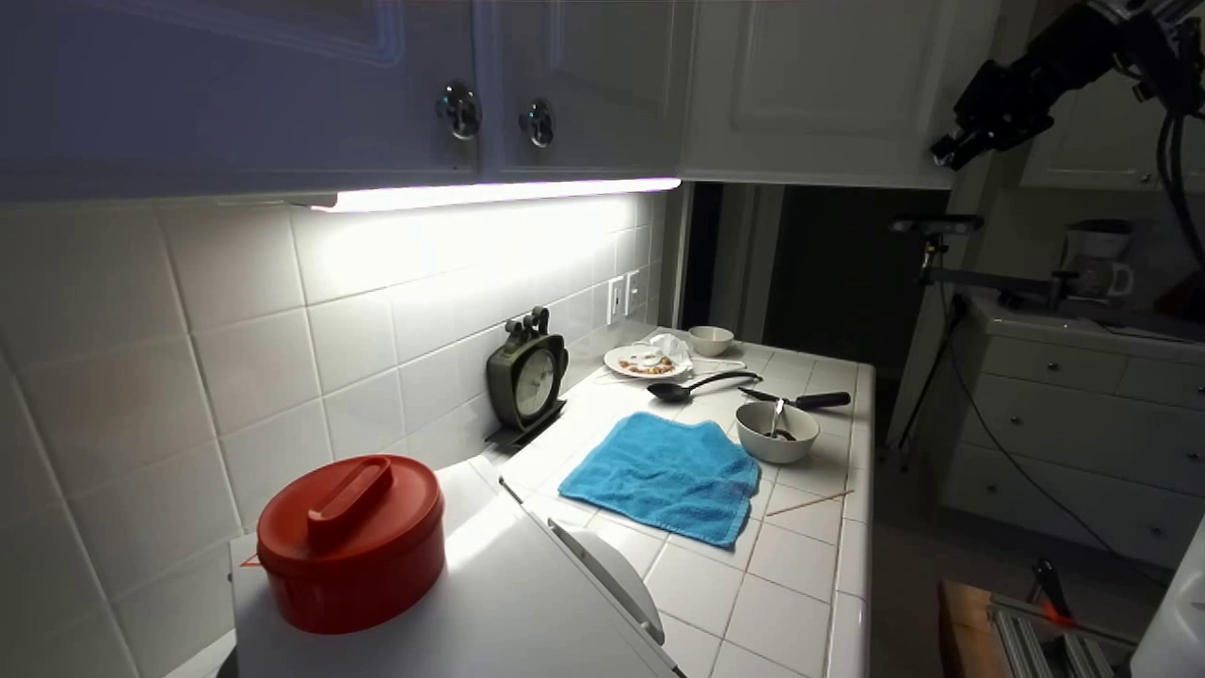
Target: Open the left door of the upper cabinet on the right.
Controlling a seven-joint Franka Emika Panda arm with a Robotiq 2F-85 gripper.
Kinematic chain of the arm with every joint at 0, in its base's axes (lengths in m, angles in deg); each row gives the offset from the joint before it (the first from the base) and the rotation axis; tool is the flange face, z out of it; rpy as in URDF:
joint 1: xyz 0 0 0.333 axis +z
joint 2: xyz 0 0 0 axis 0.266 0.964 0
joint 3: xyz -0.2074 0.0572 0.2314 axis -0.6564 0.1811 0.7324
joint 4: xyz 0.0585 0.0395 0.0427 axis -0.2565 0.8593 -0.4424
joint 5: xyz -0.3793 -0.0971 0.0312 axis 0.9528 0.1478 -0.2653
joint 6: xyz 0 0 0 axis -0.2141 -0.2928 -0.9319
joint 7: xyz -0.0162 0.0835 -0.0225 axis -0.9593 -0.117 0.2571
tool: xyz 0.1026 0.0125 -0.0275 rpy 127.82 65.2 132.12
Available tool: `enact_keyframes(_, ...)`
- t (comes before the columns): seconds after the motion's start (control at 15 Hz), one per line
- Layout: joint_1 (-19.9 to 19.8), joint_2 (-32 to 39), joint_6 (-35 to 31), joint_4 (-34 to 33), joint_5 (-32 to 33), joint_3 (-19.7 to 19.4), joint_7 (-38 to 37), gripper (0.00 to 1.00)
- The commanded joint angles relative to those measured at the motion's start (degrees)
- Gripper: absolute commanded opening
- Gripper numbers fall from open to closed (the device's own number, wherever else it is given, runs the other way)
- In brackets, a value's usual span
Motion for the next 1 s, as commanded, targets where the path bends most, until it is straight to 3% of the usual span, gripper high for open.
enact_keyframes(0.0, 5.9, -5.7, -0.6, 2.7, -3.1, 5.4, -2.9, 0.61)
enact_keyframes(0.4, 10.8, -11.3, 4.2, 4.7, -1.0, 15.9, -3.1, 1.00)
enact_keyframes(0.67, 14.7, -12.3, 3.3, 5.2, 0.8, 22.2, -4.9, 1.00)
enact_keyframes(0.93, 17.3, -12.0, 1.4, 5.5, 2.8, 25.4, -5.8, 1.00)
